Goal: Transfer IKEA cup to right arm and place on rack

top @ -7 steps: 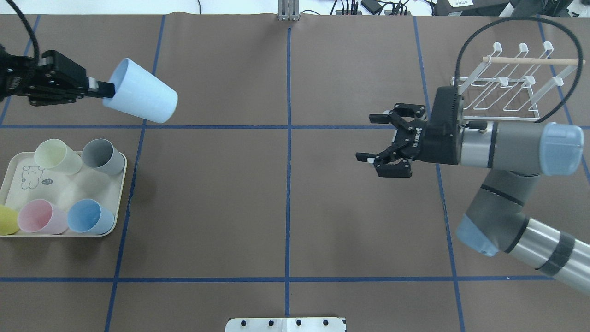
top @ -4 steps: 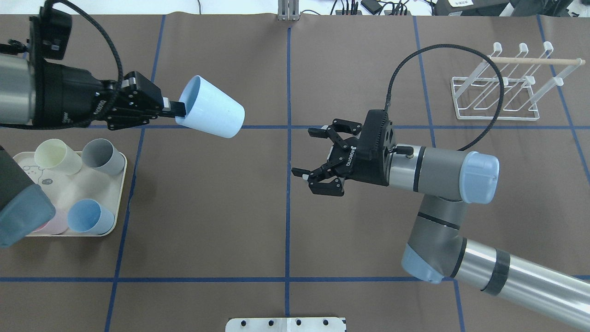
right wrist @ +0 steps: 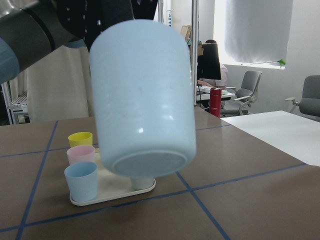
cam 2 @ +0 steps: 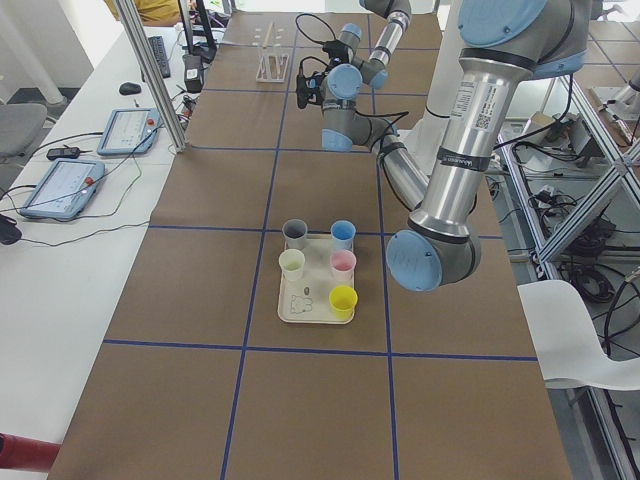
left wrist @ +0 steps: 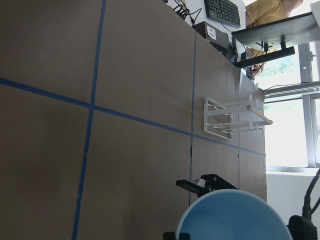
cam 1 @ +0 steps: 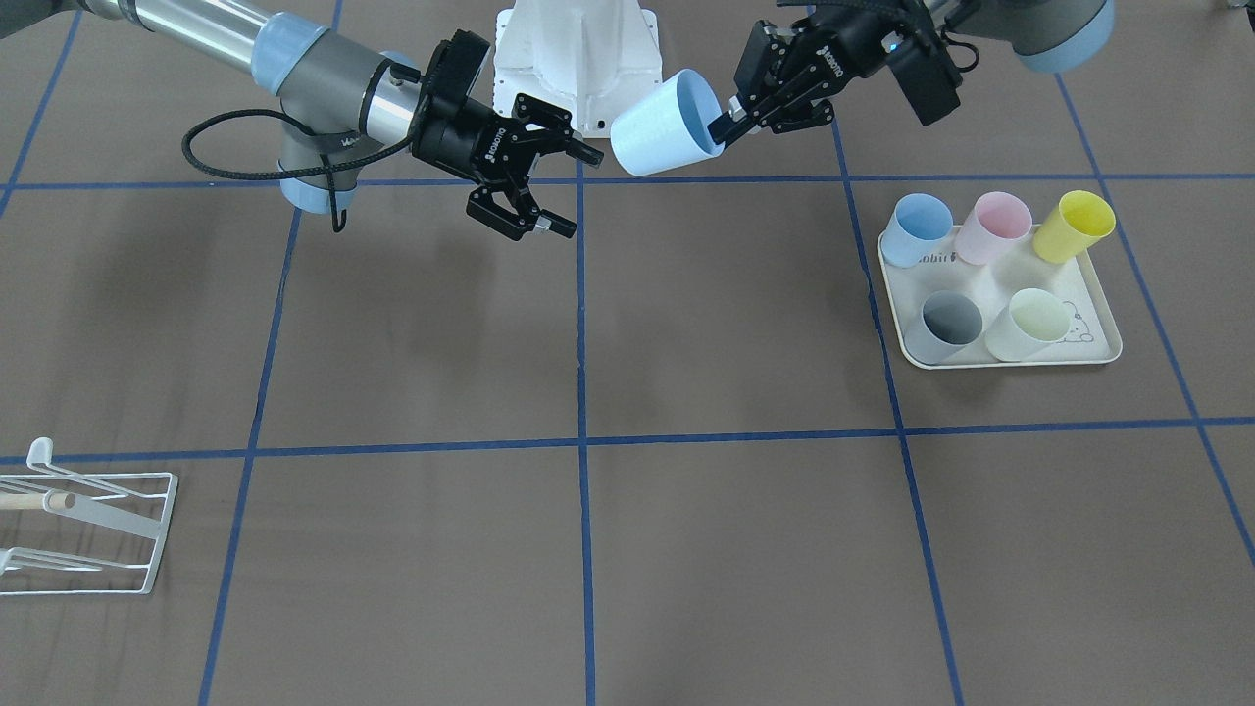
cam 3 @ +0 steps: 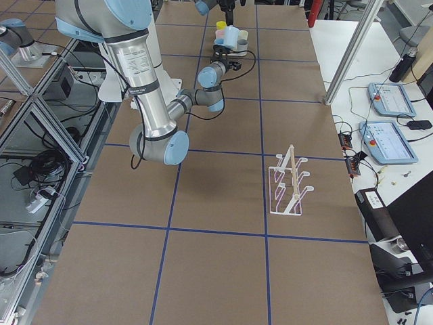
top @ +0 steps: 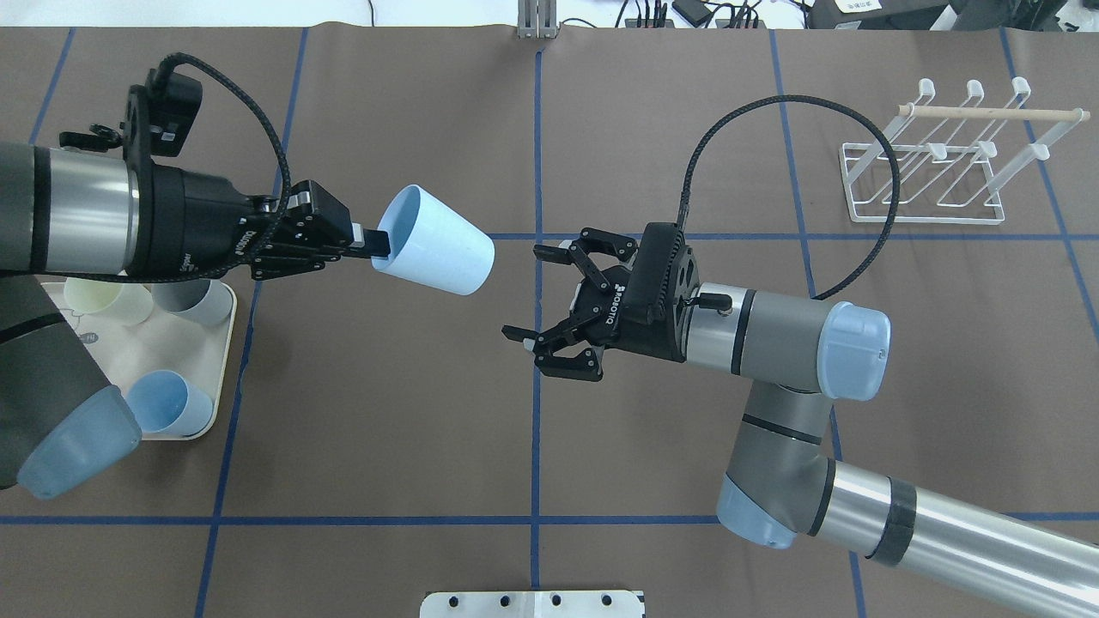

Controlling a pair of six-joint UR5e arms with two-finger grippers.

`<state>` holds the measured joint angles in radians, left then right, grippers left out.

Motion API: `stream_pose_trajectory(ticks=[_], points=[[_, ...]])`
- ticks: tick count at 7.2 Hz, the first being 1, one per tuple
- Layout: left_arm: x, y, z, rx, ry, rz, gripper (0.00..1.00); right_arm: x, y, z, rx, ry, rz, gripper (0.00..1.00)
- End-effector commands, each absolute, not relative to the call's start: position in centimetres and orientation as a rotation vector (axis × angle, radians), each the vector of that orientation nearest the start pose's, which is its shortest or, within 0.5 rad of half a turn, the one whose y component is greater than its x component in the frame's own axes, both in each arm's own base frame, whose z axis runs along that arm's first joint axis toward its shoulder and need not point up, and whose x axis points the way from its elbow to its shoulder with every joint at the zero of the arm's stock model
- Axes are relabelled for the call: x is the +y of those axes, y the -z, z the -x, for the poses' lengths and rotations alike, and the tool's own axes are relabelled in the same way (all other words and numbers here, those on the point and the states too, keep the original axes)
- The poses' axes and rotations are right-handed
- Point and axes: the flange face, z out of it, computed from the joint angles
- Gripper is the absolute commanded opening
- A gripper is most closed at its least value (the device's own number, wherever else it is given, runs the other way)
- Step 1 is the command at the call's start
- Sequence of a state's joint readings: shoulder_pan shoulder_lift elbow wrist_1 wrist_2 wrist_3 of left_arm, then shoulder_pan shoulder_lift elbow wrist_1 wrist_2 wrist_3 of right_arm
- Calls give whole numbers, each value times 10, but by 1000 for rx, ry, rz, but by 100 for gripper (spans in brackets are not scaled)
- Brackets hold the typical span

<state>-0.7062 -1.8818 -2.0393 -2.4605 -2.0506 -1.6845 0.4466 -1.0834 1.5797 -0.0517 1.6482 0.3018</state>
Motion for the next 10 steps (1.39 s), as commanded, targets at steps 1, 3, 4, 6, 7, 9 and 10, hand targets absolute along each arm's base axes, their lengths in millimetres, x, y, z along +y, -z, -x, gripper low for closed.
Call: stream_pose_trajectory(ticks=[1,3,4,6,7,9,10], points=[[-380,-180,-337,1659,219,-122,0,-367,-215,480,-1395,595,-1533,99],[-381,-181,-345,1653,213,-114,0,-365,-213,480,-1402,594,-1535,99],[-383,-184,-348,1645,216,-111,0,-365,-213,481,-1403,593,-1535,99],[-387,-186,-355,1638,219,-108,0,-362,-211,481,-1409,593,-1536,99],[-387,-185,-356,1640,221,-111,0,-362,-211,481,-1410,593,-1537,99],[-388,-189,-360,1630,222,-106,0,-361,-210,480,-1412,592,-1539,99],[-388,-188,-360,1632,221,-106,0,-361,-210,480,-1412,592,-1539,99]])
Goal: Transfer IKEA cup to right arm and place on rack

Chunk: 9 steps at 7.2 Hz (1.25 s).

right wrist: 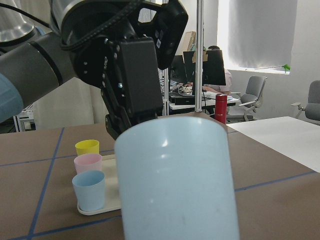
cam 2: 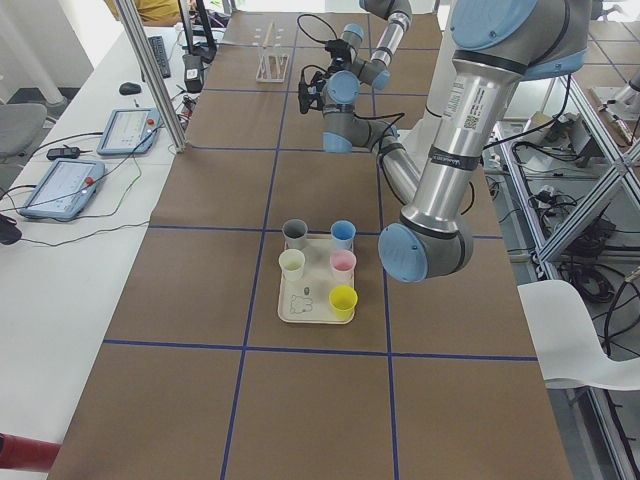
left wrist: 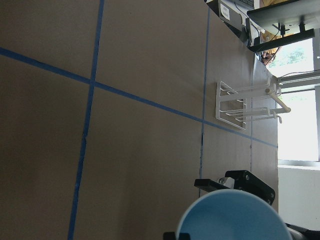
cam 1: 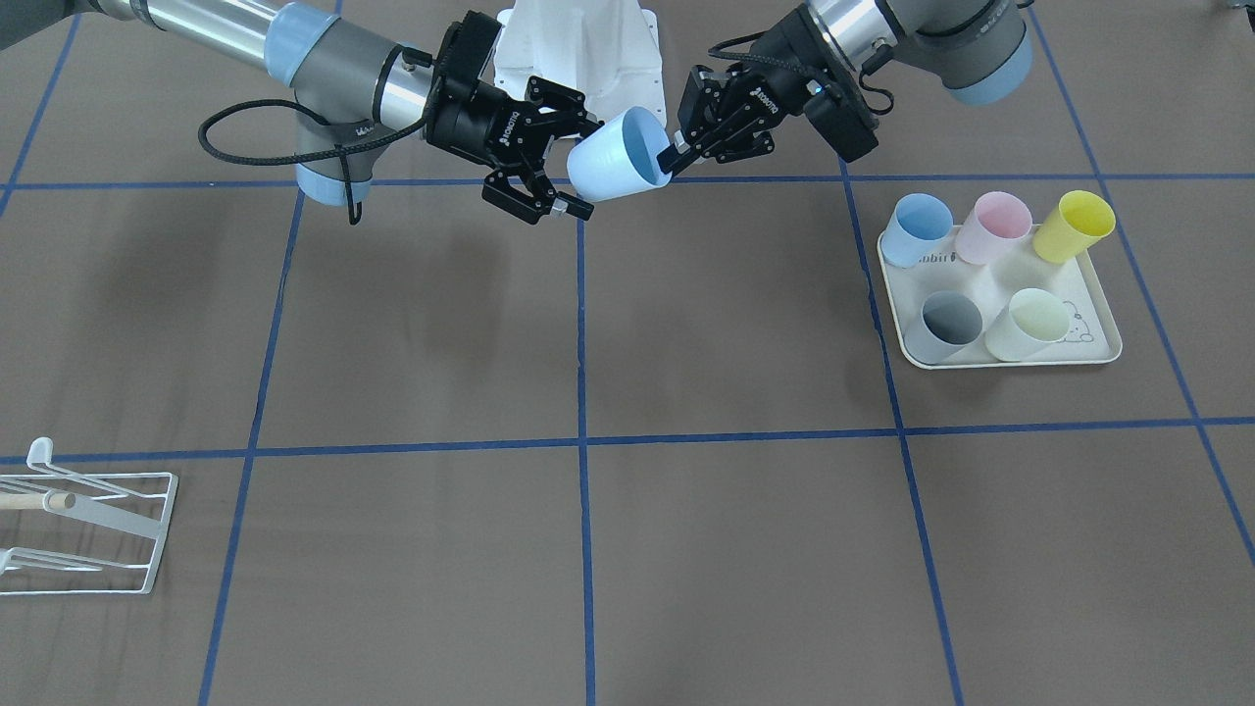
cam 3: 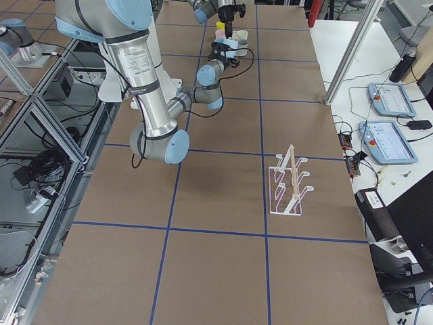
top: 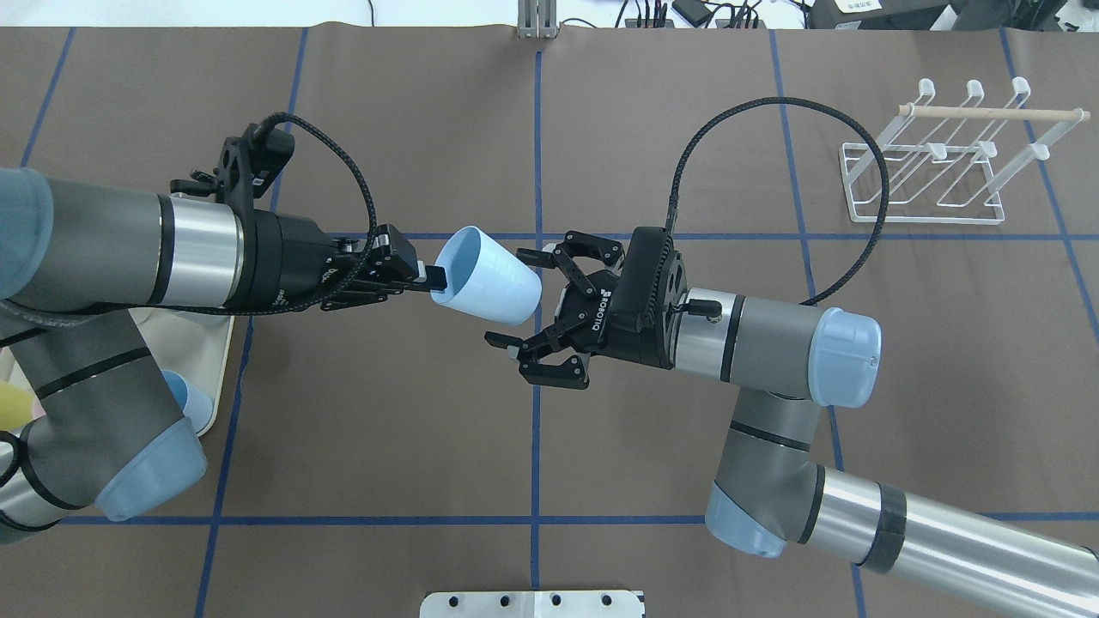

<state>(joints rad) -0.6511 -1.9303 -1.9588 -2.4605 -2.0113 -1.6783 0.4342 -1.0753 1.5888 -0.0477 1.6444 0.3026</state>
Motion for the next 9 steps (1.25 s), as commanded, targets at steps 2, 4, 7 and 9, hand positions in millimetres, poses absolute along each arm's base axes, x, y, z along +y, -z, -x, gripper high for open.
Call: stream_pose_trajectory(ticks=[2,4,7,9], points=[[-388,-189,-360,1630,221,-104,0,-362,-211,480,-1406,594,-1540,87],[-388,-186,-360,1635,218,-107,0,-359,-210,480,-1411,599,-1542,53],[-388,-186,-360,1633,201,-130,99,-353,-208,483,-1420,608,-1543,29],[-392,-185,-354,1630,193,-177,100,-353,-214,482,-1413,610,-1536,29]])
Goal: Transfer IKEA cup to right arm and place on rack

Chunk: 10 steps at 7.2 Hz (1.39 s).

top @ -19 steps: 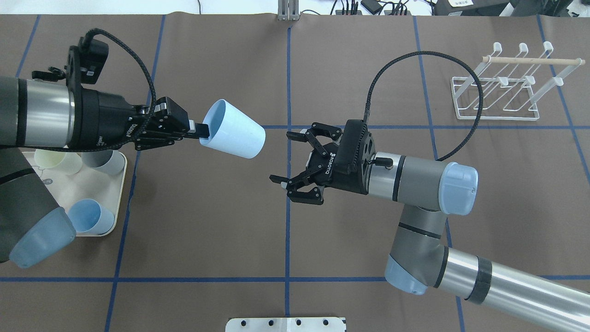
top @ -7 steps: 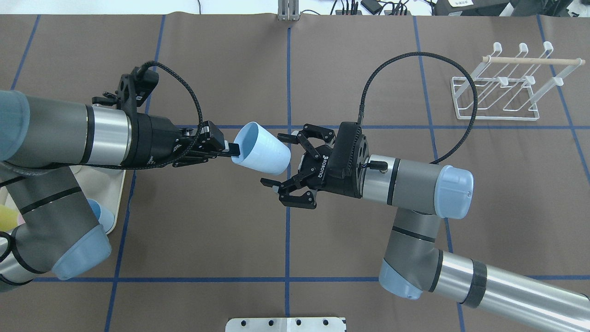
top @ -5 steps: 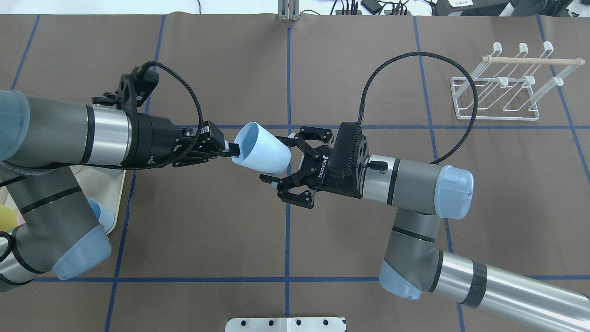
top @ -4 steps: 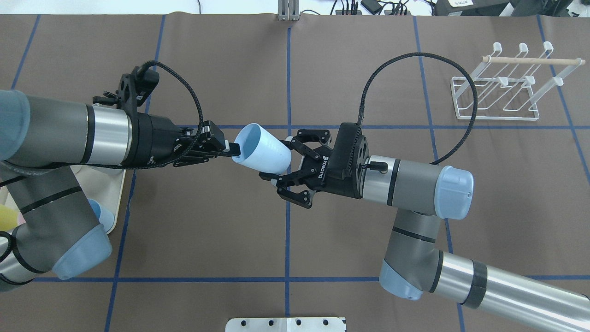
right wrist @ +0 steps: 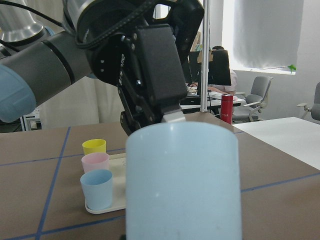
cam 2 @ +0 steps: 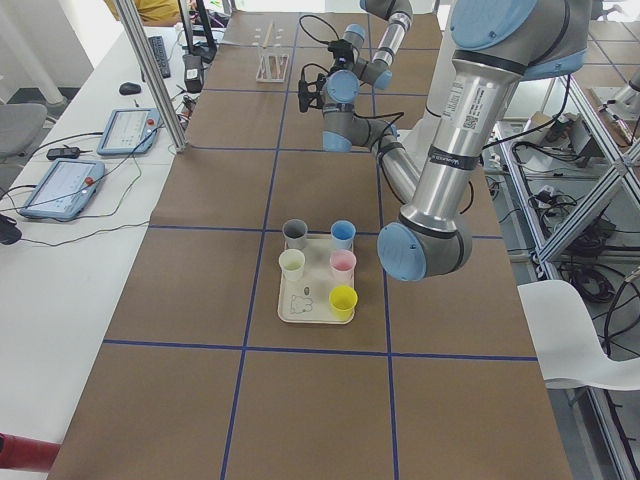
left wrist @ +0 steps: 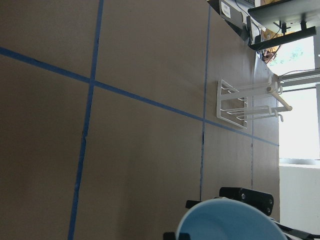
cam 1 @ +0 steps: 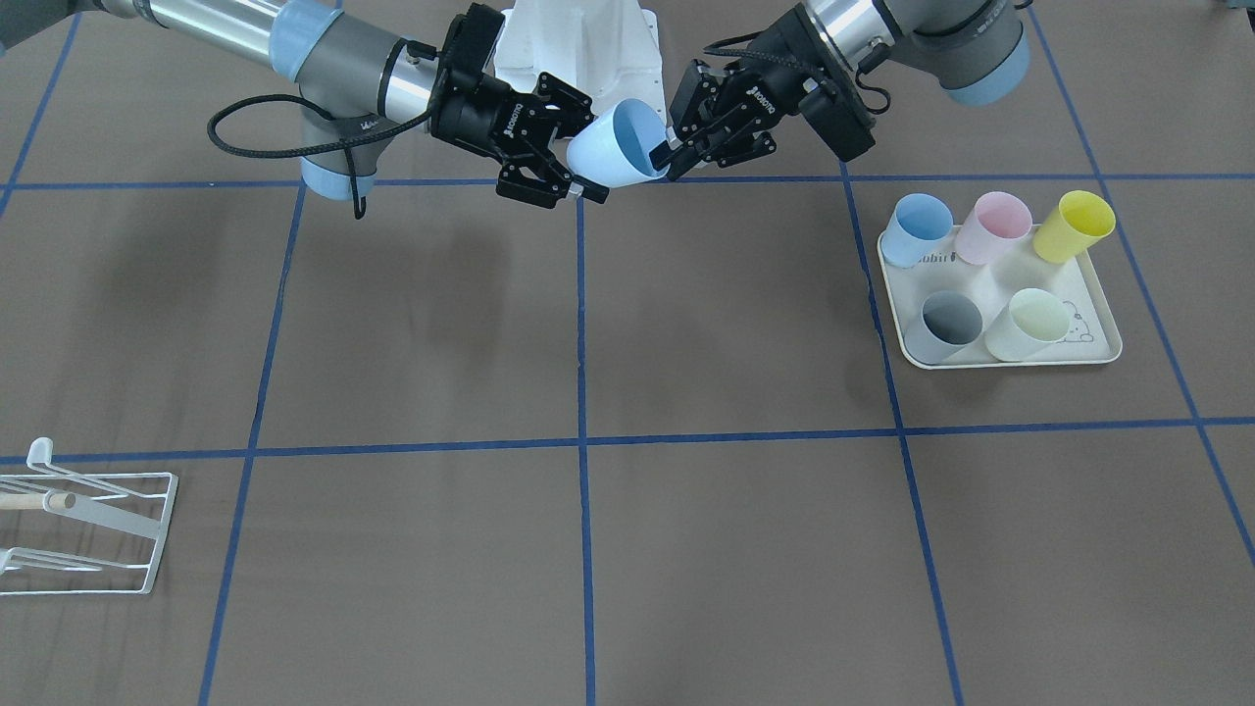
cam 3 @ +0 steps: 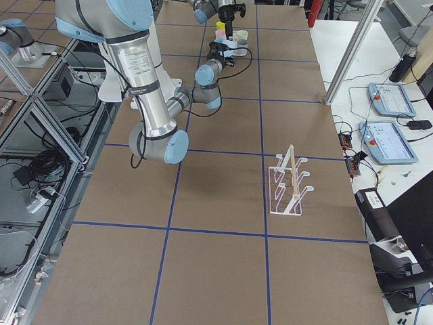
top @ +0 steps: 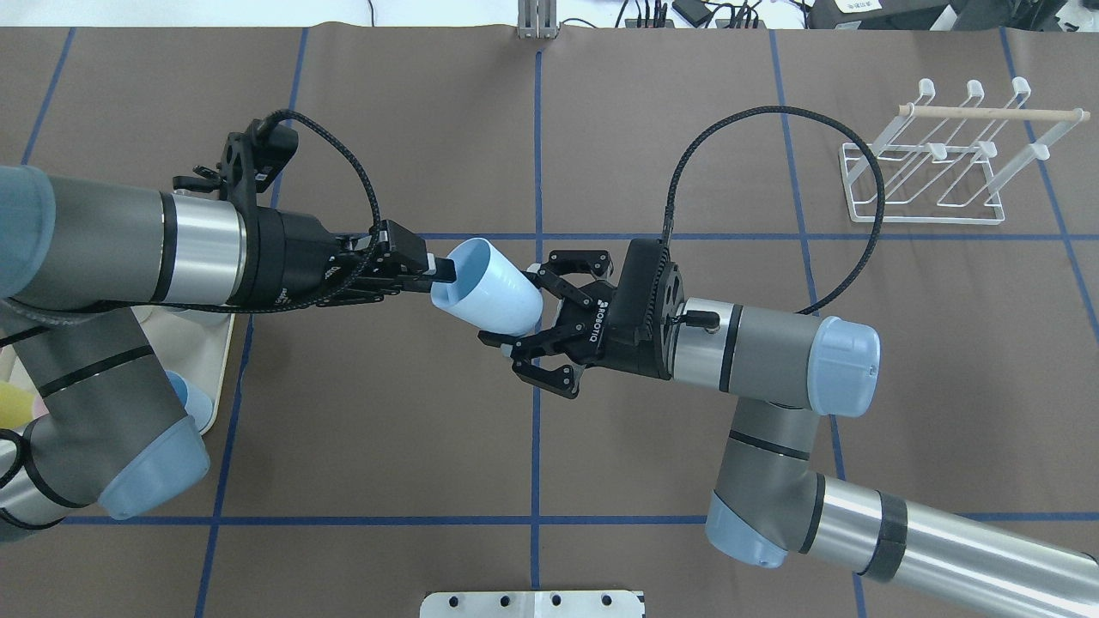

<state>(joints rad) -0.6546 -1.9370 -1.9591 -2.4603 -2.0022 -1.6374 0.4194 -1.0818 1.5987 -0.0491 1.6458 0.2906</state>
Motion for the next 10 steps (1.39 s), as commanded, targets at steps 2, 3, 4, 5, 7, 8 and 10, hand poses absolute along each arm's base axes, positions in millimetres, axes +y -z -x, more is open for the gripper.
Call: stream_pose_trajectory(ticks=[2,3,4,5,7,8,10], points=[[-407,-198,-338,1589,183,-240,100,-360,-215,478,-1393,605,-1542,26],[-412,-223,-321,1543,188,-268,100,-376,-223,472,-1345,602,-1528,26],[-423,-256,-290,1475,150,-316,100,-405,-233,458,-1236,604,-1484,25],[-431,-300,-244,1384,102,-382,100,-426,-242,451,-1129,631,-1459,21],[-428,-390,-164,1167,-42,-533,100,-480,-257,414,-869,683,-1422,20],[-420,-424,-132,1077,-126,-587,100,-497,-266,382,-715,741,-1388,19],[-408,-474,-87,942,-225,-646,100,-531,-286,300,-375,893,-1266,18]])
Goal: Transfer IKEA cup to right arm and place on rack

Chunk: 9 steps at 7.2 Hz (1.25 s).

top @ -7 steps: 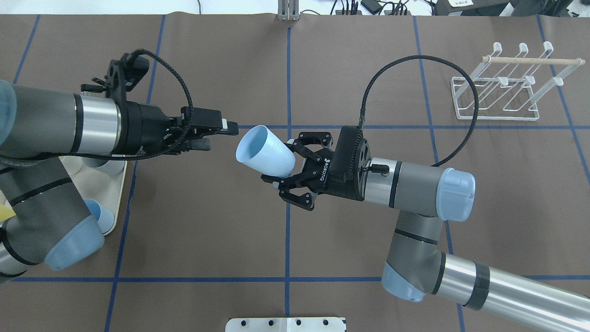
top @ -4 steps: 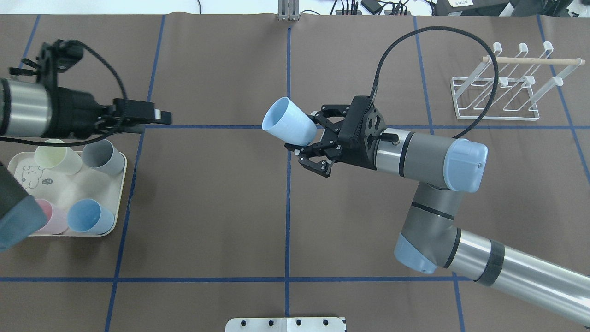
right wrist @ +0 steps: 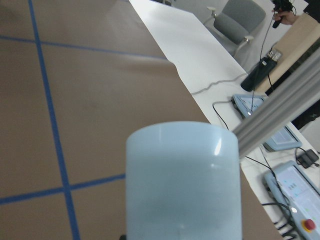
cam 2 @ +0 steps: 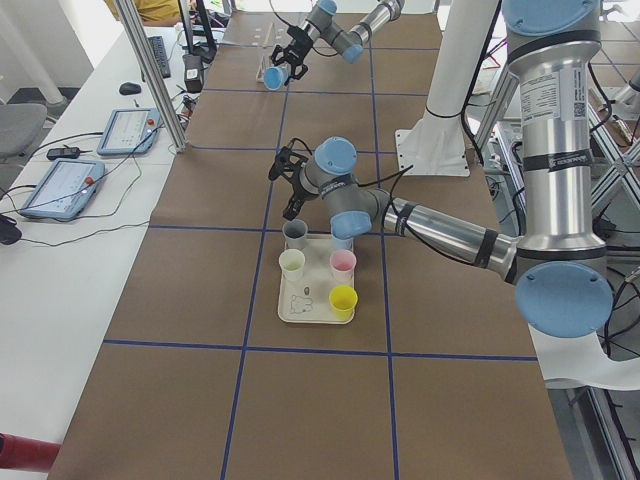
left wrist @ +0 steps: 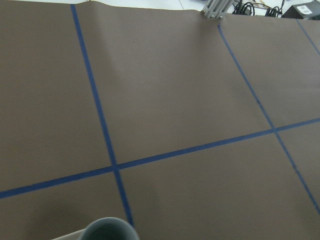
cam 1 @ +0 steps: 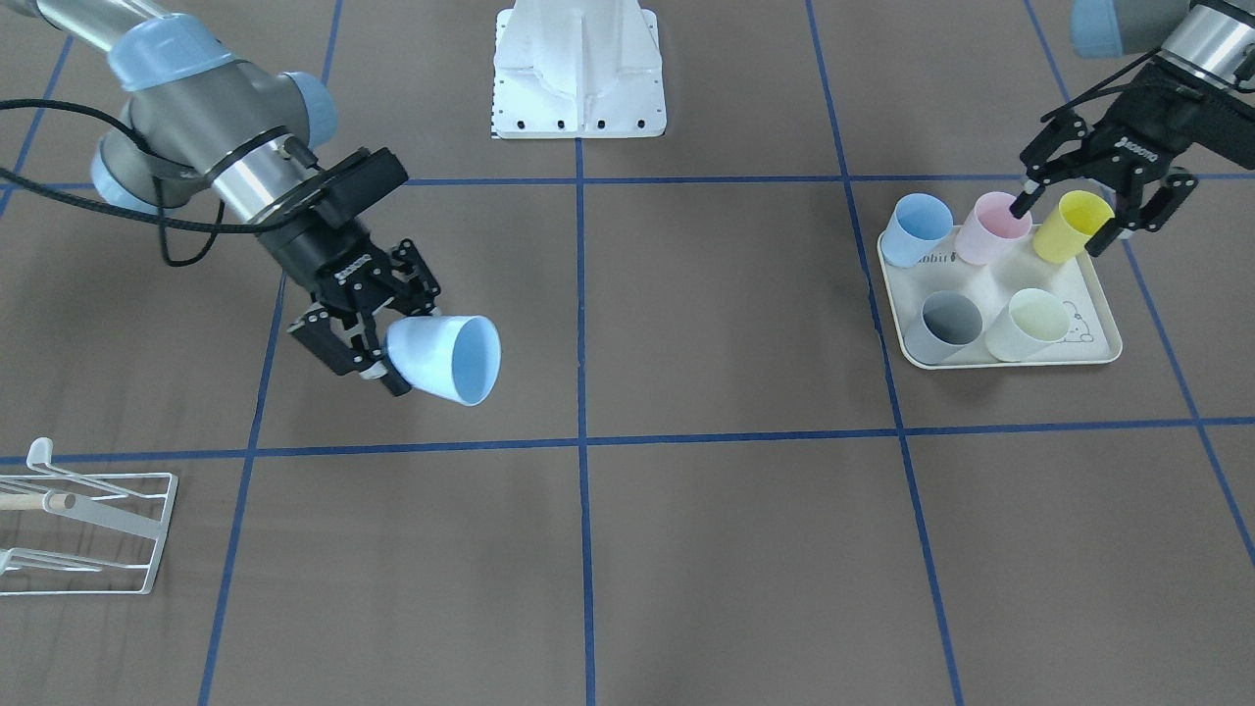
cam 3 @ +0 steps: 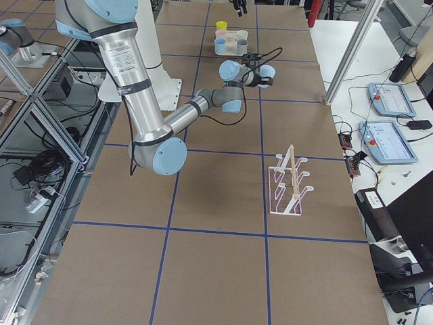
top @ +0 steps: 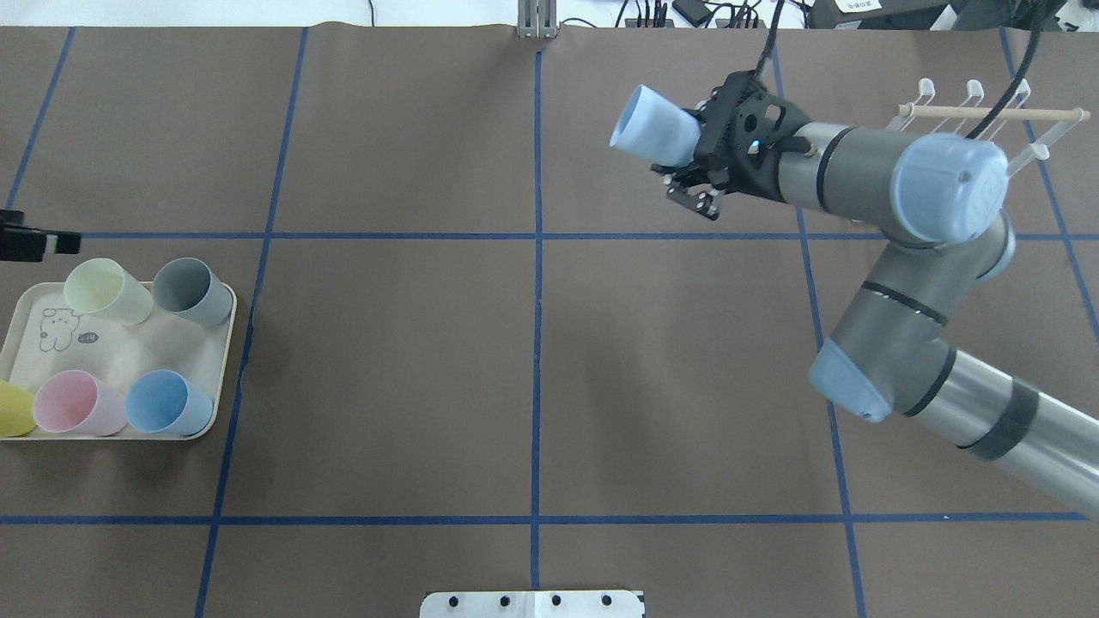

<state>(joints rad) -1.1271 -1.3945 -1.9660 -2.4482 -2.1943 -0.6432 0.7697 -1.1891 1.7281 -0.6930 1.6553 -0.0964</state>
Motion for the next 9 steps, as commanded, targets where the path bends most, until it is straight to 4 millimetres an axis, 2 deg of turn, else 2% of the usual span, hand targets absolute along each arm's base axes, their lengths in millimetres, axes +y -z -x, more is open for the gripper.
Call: stream_pose_trajectory(ticks=[1,2,3,4,5,6,7,8,9], points=[[-400,-481,-81,944,-231,-635,100,-550,-290,269,-223,989,-1207,18],[-395,-481,-81,965,-244,-625,100,-568,-301,238,-112,1044,-1153,13],[-395,-480,-80,968,-237,-624,100,-584,-316,198,32,1148,-1106,6],[-390,-485,-79,965,-234,-612,100,-598,-326,164,218,1308,-1050,6],[-390,-484,-79,966,-233,-613,100,-606,-334,137,379,1426,-980,6],[-390,-484,-79,967,-231,-611,100,-616,-344,119,495,1530,-894,5],[-390,-484,-79,967,-231,-613,100,-631,-360,108,584,1681,-816,5],[-390,-484,-79,967,-231,-611,100,-636,-372,104,599,1722,-782,5],[-390,-484,-79,967,-229,-611,100,-643,-406,105,599,1766,-708,5]])
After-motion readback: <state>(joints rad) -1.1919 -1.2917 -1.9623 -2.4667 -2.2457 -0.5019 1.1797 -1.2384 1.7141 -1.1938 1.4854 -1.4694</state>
